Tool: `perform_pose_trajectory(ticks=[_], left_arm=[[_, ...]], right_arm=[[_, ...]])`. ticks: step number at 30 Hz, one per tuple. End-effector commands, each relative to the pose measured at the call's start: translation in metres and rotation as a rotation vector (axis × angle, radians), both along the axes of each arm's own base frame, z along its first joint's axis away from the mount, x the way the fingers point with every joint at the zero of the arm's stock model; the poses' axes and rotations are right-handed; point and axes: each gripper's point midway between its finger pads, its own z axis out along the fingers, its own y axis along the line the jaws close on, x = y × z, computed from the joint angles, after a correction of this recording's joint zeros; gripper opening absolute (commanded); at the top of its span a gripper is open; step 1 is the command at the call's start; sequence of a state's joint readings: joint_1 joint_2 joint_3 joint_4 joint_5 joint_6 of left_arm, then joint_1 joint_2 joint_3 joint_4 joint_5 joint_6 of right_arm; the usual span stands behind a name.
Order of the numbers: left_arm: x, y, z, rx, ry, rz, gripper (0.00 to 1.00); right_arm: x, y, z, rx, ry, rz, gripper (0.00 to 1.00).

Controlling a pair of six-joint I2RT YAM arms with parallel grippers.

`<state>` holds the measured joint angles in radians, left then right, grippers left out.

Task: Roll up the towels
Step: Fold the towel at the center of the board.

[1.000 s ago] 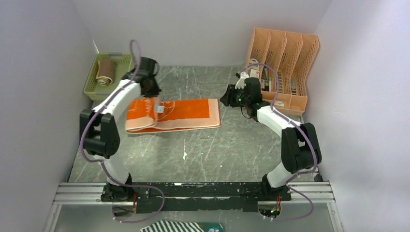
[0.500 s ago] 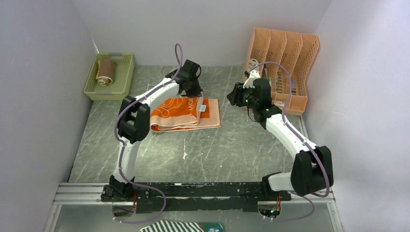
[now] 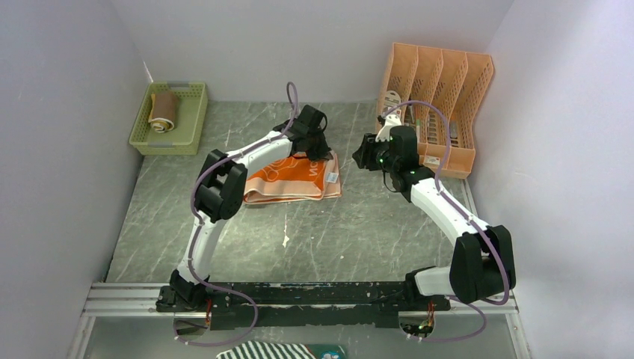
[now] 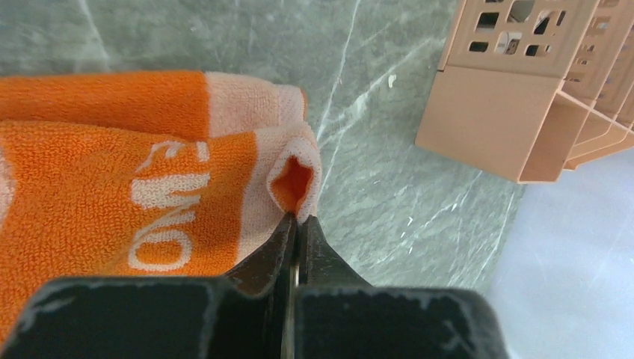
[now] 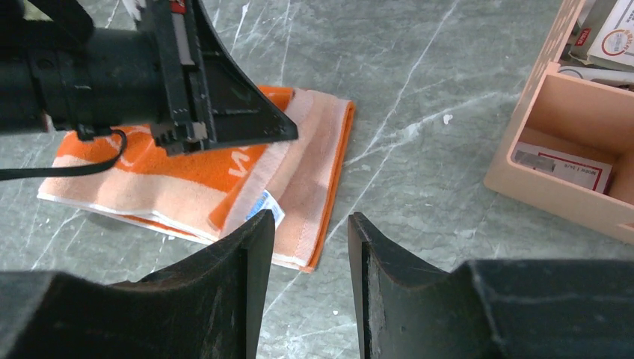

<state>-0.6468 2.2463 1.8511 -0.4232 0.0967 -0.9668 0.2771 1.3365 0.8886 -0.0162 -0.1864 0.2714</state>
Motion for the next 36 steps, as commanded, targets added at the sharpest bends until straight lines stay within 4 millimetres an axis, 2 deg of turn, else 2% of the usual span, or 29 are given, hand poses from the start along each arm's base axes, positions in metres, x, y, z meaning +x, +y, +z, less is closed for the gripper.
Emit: perform_pose_trajectory(ticks=[1,4,8,11,12,13,14,17,20,24,26,27,28,30,32,36], left_arm=[[-0.004,-0.022,-0.008,-0.077,0.018,-0.017,0.07],[-0.003,-0.02,-0.016,-0.074,0.02,0.001,0.09],[0.004,-0.02,-0.007,-0.095,-0.027,0.019,0.29],[0.015,-0.024,0.012,-0.119,-0.089,0.016,0.54],[0.017,-0.027,0.02,-0.137,-0.113,0.007,0.67],[0.02,-0.03,0.031,-0.16,-0.144,-0.003,0.87],[0.021,-0.032,0.04,-0.177,-0.171,-0.016,0.99],[0.029,-0.029,0.067,-0.196,-0.235,-0.037,0.99],[0.038,-0.006,0.089,-0.189,-0.29,-0.041,0.99],[0.038,0.048,0.102,-0.176,-0.322,-0.026,0.99],[0.037,0.079,0.108,-0.151,-0.337,-0.004,0.99],[0.034,0.094,0.117,-0.143,-0.355,0.007,0.99],[0.032,0.108,0.119,-0.129,-0.361,0.022,0.99],[0.025,0.132,0.121,-0.107,-0.366,0.044,0.99],[0.017,0.15,0.121,-0.088,-0.371,0.062,0.99],[0.003,0.171,0.112,-0.043,-0.358,0.073,0.99]], right_arm=[[-0.003,-0.001,-0.007,-0.01,0.007,-0.003,0.41],[-0.005,-0.002,-0.008,-0.013,0.008,-0.005,0.41],[-0.007,-0.003,-0.008,-0.015,0.003,-0.004,0.42],[-0.009,-0.002,-0.009,-0.015,-0.003,0.007,0.42],[-0.01,-0.001,-0.011,-0.012,-0.004,0.016,0.42],[-0.011,0.0,-0.011,-0.008,-0.009,0.026,0.42],[-0.011,0.002,-0.011,-0.002,-0.016,0.038,0.42],[-0.013,0.012,-0.023,0.028,-0.012,0.086,0.42],[-0.009,0.025,-0.038,0.059,0.004,0.142,0.42],[0.006,0.042,-0.052,0.101,0.035,0.207,0.45],[0.014,0.047,-0.062,0.111,0.05,0.213,0.51],[0.019,0.048,-0.066,0.113,0.056,0.209,0.55],[0.023,0.048,-0.07,0.11,0.062,0.198,0.57],[0.031,0.047,-0.078,0.113,0.061,0.172,0.74],[0.035,0.048,-0.088,0.113,0.077,0.164,0.76],[0.04,0.054,-0.103,0.136,0.101,0.178,0.75]])
